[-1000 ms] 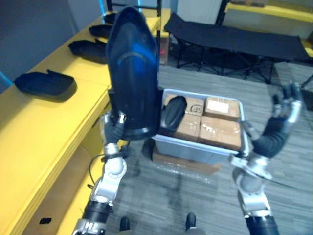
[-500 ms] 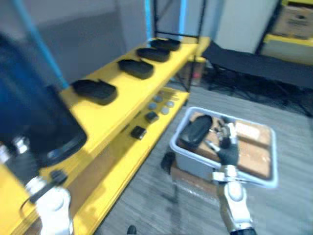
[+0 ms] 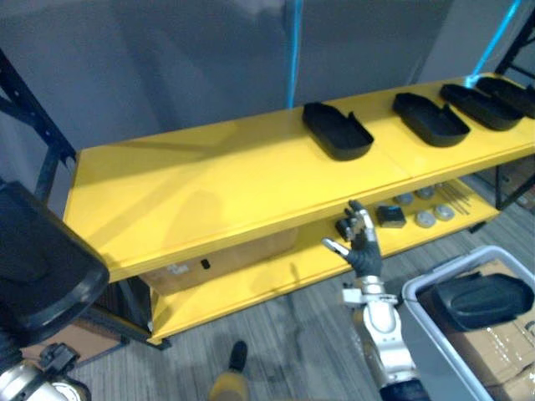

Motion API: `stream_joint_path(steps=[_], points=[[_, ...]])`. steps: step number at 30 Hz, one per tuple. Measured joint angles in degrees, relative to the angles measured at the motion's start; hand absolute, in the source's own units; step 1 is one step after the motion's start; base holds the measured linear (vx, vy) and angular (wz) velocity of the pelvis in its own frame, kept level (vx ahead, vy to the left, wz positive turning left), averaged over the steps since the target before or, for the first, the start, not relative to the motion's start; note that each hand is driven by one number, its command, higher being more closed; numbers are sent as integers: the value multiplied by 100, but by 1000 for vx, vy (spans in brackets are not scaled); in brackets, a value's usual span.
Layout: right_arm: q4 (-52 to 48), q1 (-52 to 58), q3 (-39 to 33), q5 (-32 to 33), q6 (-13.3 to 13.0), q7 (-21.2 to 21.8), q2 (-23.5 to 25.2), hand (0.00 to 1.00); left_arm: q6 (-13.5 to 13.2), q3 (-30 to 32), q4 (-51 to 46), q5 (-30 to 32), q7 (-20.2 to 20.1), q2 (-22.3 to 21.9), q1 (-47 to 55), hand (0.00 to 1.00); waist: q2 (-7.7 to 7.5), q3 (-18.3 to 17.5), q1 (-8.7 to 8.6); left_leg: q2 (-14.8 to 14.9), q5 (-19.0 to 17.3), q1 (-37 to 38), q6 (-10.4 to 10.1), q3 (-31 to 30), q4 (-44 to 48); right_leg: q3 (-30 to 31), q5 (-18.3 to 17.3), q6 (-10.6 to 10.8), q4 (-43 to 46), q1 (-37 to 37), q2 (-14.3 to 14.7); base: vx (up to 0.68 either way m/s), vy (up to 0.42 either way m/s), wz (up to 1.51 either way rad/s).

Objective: Walk over and take plastic housings, then place them on the shelf

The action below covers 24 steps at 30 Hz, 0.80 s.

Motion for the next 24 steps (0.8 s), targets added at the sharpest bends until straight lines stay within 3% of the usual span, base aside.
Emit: stream_joint_path(steps=[1, 5, 7, 11, 14, 16, 17, 18, 20, 21, 23, 24], points=[[-47, 88, -179, 2, 10, -94, -12, 0, -33, -204, 0, -76, -193, 59, -145, 100, 8, 126, -112, -11, 37, -34, -22, -213, 0, 423, -15, 23, 221, -39, 57, 27, 118, 106], [-56, 430, -475, 9, -13, -108, -15, 0, -77, -653, 4, -172, -335, 407, -240, 100, -144, 279, -113, -39, 119, -34, -95, -290, 5, 682, -288, 90, 538, -121, 13, 12, -24, 21], [-56, 469, -549, 4, -80, 13, -58, 0, -76, -823, 20, -171, -325, 490, -293, 100, -84, 425, -146, -9, 167, -34, -112, -243, 33, 816, -420, 167, 611, -194, 0, -67, -35, -19], [-63, 727, -542, -213, -279, 267, -150, 0, -188, -1139, 19, -165, -385, 482, -285, 100, 217, 629, -385, 51, 117, -1, -61, -122, 107, 994, -715, 414, 490, -170, 25, -131, -24, -18], [-121, 842, -538, -210, -427, 337, -188, 0, -395, -1193, 19, -102, -525, 610, -342, 100, 231, 642, -404, 26, -12, -105, -38, -7, 360, 1009, -735, 383, 467, -159, -77, -32, 18, -5], [-237, 754, -526, -218, -467, 249, -164, 0, -479, -1182, 12, -110, -582, 917, -528, 100, 125, 694, -358, -103, -243, -258, 21, 64, 756, 1050, -773, 307, 452, -150, -163, 71, 33, -3], [-270, 639, -511, -229, -477, 144, -128, 0, -482, -1141, -14, -122, -727, 1086, -651, 100, 48, 715, -345, -237, -407, -301, 51, 107, 922, 1100, -837, 55, 401, -94, -237, 152, 44, 3], [-274, 579, -509, -277, -478, 43, -94, 0, -485, -1146, -35, -123, -880, 1179, -704, 100, -108, 760, -350, -339, -545, -287, 136, 210, 1044, 1096, -717, -179, 333, 22, -311, 203, 64, 4], [-298, 484, -523, -446, -478, -148, -114, 0, -507, -1200, -36, -120, -1125, 1178, -777, 100, -38, 731, -409, -353, -723, -274, 109, 164, 1150, 1253, -275, -488, 1021, -250, -375, 130, 187, 12], [-371, 441, -531, -453, -477, -224, -101, 0, -523, -1217, -36, -128, -1284, 1259, -862, 100, -51, 726, -408, -294, -800, -146, 187, 186, 1040, 1601, 277, -453, 1997, -808, -471, 42, 285, 6], [-403, 345, -552, -513, -477, -294, -49, 0, -522, -1223, -13, -155, -1354, 1438, -916, 100, -115, 743, -428, -309, -873, 138, 278, 230, 859, 1795, 995, -323, 2790, -1177, -638, 48, 239, -13], [-399, 293, -604, -638, -482, -290, -2, 0, -517, -1260, 14, -159, -1362, 1549, -962, 100, -69, 770, -445, -254, -904, 428, 397, 230, 697, 1814, 863, -289, 3236, -1399, -769, 106, 180, -12]])
